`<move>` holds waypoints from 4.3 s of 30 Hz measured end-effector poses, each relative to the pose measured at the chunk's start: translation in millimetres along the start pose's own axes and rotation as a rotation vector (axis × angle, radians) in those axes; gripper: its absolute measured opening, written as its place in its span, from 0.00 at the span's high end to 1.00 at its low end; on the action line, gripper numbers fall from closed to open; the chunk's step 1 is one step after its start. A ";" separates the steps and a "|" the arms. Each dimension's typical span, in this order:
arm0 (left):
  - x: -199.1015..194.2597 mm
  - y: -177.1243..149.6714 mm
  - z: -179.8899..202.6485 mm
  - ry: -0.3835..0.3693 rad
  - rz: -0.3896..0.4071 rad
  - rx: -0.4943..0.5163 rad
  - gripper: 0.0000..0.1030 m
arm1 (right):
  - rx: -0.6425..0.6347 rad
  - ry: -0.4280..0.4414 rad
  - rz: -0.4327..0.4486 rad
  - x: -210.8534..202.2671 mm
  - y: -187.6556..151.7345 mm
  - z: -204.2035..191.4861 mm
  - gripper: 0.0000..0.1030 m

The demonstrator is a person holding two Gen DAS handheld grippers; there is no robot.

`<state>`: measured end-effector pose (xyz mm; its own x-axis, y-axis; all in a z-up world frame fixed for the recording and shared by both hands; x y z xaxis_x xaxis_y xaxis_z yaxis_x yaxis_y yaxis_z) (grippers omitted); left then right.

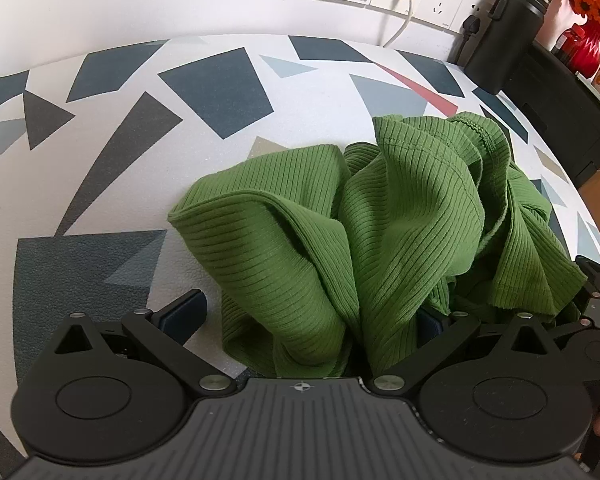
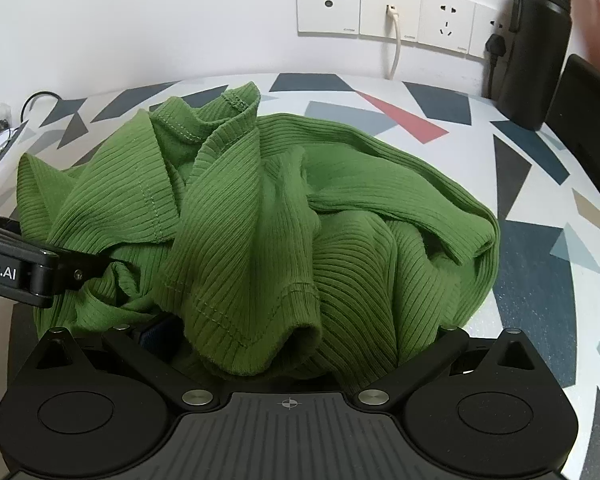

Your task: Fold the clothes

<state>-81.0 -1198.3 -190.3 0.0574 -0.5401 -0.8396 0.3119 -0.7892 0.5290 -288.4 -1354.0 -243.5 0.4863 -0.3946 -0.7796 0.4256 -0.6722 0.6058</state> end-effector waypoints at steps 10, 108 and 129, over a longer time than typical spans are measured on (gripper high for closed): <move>-1.0 -1.6 0.8 0.007 0.009 -0.003 0.00 | -0.011 0.030 0.061 -1.4 -3.6 4.5 0.01; -31.2 -27.1 -27.4 -0.008 0.040 -0.039 0.01 | 0.006 -0.110 -0.005 -18.9 19.3 48.6 0.01; -22.2 -33.7 -22.6 0.026 0.133 0.023 0.00 | -0.029 -0.034 -0.022 9.1 31.8 50.2 0.01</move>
<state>-71.4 -1153.1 -192.2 0.1217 -0.6331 -0.7644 0.2777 -0.7176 0.6386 -308.7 -1410.4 -239.3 0.4506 -0.4018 -0.7972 0.4578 -0.6626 0.5928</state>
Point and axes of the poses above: each gripper's, at about its wrist camera, not at the fingertips, and x roughly the way its jaws point, z to its right, y to its top, the point moved 6 cm from there along x, roughly the way its jaws point, and after that the axes turned 9 degrees about x, right-handed, at the moved point
